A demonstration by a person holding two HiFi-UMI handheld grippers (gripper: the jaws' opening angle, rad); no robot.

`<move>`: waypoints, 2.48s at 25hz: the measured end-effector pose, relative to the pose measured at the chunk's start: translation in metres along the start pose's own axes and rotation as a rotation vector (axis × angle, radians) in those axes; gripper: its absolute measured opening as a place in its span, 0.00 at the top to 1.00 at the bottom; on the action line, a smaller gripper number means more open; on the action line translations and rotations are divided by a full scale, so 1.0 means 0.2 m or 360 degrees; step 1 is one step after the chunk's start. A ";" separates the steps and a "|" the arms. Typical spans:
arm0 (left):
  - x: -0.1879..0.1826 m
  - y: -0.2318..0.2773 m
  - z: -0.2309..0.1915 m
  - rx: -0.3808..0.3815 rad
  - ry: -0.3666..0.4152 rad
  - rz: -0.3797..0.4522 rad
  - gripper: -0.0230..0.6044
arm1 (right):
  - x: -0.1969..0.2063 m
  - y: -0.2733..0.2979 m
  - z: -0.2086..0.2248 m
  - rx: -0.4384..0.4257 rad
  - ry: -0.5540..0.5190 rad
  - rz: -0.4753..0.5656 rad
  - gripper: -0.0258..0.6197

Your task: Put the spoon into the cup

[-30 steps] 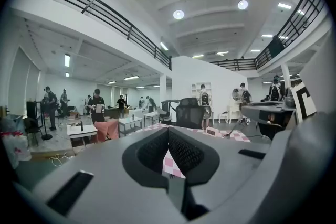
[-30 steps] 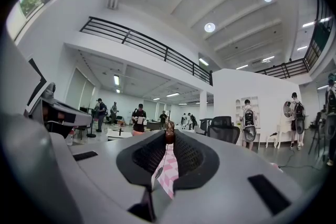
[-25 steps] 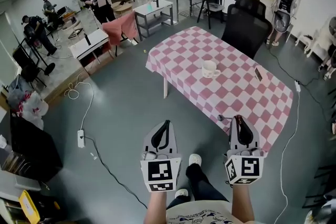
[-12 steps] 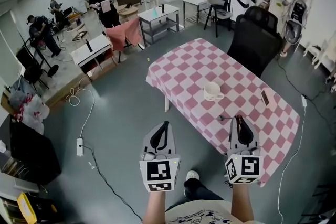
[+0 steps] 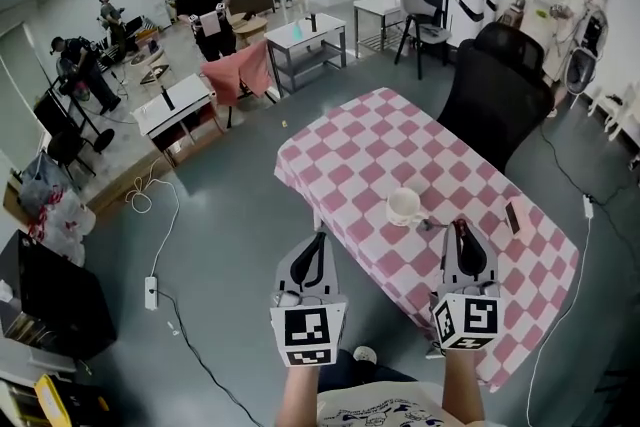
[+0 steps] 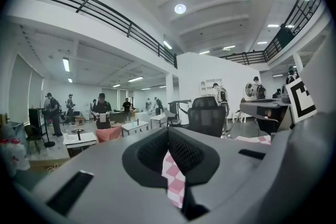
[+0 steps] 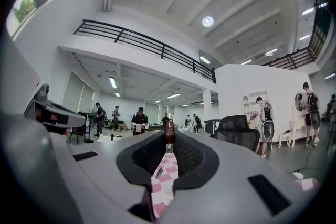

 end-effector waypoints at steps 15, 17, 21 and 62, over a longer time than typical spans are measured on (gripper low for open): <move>-0.06 0.64 -0.02 0.0173 0.0033 -0.0043 0.94 | 0.10 0.48 0.17 0.0060 0.0041 -0.0114 0.88; -0.08 0.76 -0.04 0.0206 0.0044 -0.0047 0.94 | 0.11 0.58 0.18 0.0073 0.0040 -0.0132 0.88; -0.12 0.99 -0.10 0.0285 0.0064 -0.0069 0.94 | 0.12 0.75 0.21 0.0125 0.0069 -0.0176 0.88; 0.27 1.95 0.07 0.0699 0.0200 -0.0559 0.94 | 0.75 1.39 0.37 -0.0067 0.0299 -0.0747 0.88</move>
Point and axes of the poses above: the fingertips, and each gripper's own axes: y forward along the fingers, z to its right, x out of its underside, the point moved 8 cm from there along -y, backward along the fingers, and after that the axes turned 9 degrees about -z, right-handed, at the moved point
